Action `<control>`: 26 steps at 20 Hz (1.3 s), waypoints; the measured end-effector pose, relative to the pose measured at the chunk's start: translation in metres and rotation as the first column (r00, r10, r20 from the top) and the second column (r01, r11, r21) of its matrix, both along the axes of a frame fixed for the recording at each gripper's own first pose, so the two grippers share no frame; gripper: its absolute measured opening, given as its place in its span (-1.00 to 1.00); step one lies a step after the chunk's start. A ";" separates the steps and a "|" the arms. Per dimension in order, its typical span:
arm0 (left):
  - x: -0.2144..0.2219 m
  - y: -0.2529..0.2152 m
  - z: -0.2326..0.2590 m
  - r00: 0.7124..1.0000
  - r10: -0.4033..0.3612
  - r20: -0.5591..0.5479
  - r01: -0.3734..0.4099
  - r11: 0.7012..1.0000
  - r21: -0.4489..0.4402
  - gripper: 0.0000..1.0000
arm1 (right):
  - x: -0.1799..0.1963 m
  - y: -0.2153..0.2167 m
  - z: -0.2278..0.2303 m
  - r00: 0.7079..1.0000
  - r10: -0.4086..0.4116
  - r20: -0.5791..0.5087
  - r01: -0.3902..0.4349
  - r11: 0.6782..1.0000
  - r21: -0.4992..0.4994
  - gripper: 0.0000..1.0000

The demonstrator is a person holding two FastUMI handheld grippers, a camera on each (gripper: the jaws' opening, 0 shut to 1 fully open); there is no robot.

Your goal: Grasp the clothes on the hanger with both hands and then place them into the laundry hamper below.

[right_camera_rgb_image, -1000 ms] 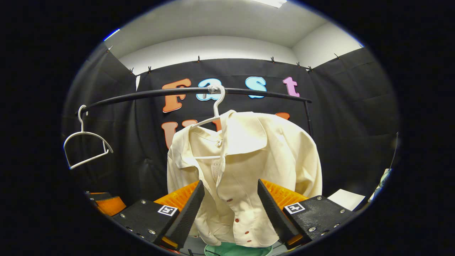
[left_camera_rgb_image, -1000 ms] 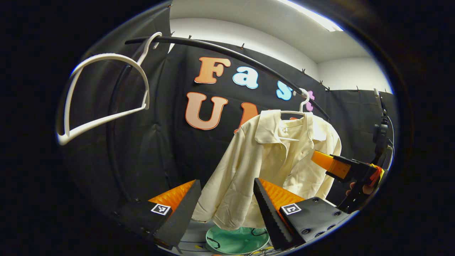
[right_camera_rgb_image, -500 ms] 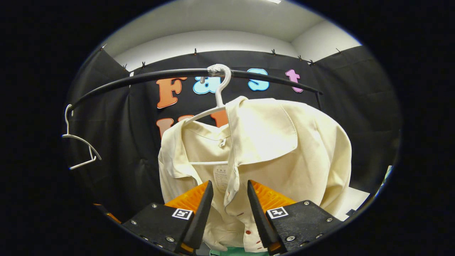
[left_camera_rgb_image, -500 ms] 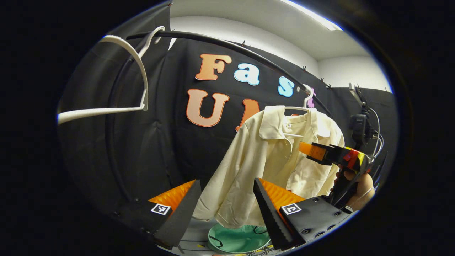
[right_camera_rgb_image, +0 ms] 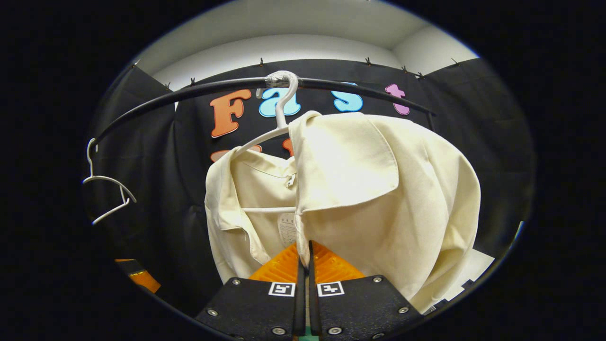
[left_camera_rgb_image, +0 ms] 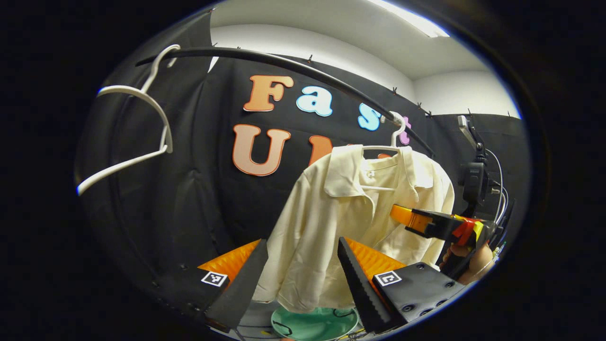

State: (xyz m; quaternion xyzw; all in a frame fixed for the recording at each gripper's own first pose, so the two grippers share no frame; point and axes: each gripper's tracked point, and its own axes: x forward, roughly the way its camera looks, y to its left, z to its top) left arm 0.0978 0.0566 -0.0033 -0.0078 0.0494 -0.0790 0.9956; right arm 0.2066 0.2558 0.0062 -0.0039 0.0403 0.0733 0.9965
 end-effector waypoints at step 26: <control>0.140 -0.110 -0.026 0.997 -0.010 -0.078 0.011 1.000 0.016 0.80 | -0.053 -0.068 0.046 0.993 0.107 0.046 -0.109 0.993 0.051 -1.00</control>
